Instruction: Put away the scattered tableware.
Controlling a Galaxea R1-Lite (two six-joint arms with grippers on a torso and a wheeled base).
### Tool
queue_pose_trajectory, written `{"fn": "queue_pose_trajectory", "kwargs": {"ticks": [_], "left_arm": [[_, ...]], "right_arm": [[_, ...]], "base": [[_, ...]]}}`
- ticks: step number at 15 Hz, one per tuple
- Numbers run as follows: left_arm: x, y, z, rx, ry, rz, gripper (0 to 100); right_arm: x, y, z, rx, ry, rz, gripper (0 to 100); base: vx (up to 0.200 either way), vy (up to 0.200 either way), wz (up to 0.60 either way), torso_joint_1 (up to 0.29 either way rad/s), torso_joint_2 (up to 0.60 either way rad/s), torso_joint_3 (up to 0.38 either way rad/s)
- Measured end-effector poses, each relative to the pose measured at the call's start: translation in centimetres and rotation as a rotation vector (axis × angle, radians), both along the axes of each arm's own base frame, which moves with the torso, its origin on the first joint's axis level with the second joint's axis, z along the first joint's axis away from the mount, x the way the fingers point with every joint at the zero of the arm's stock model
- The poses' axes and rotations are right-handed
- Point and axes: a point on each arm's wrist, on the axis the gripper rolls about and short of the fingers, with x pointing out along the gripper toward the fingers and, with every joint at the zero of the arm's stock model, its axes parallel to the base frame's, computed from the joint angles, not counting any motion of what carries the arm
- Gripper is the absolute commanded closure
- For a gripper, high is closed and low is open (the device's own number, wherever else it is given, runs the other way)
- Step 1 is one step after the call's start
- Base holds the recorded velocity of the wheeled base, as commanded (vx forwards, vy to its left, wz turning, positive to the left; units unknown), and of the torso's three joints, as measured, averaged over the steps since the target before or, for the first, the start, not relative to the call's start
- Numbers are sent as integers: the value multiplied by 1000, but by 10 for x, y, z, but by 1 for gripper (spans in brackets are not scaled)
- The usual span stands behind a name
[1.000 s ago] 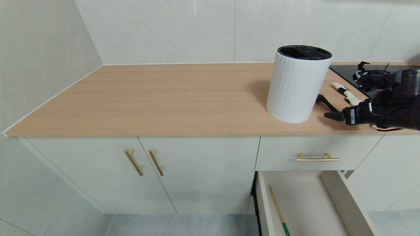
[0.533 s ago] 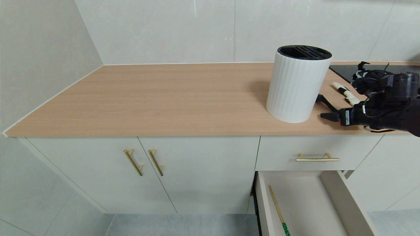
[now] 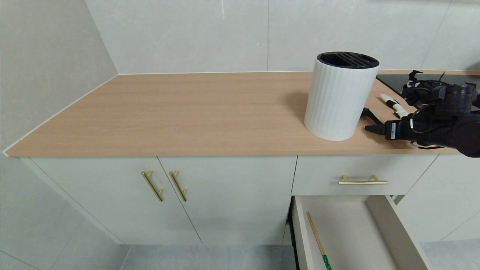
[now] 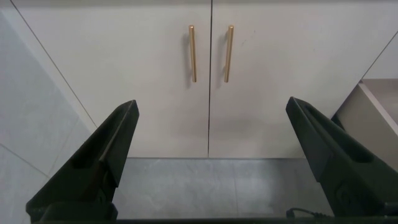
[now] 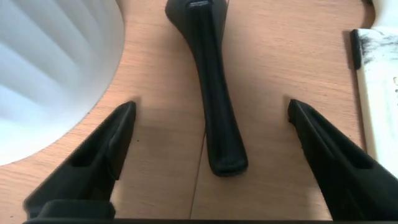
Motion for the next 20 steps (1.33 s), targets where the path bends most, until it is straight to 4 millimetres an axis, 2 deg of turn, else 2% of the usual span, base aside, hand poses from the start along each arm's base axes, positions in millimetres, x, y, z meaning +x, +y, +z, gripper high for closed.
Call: {"fn": "queue_pose_trajectory", "kwargs": {"ticks": [8, 12, 15, 17, 20], "left_arm": [[0, 0, 0, 0, 0, 0, 0], [0, 0, 0, -1, 0, 0, 0], [0, 0, 0, 0, 0, 0, 0], [0, 0, 0, 0, 0, 0, 0], [0, 0, 0, 0, 0, 0, 0]], "right_arm": [[4, 2, -8, -3, 17, 0, 100], [-9, 3, -2, -6, 31, -24, 100], [-43, 11, 5, 4, 53, -20, 100], [-76, 17, 11, 9, 61, -8, 100], [-132, 22, 8, 10, 76, 7, 100]], "base": [[0, 0, 0, 0, 0, 0], [0, 0, 0, 0, 0, 0], [0, 0, 0, 0, 0, 0], [0, 0, 0, 0, 0, 0], [0, 0, 0, 0, 0, 0]]}}
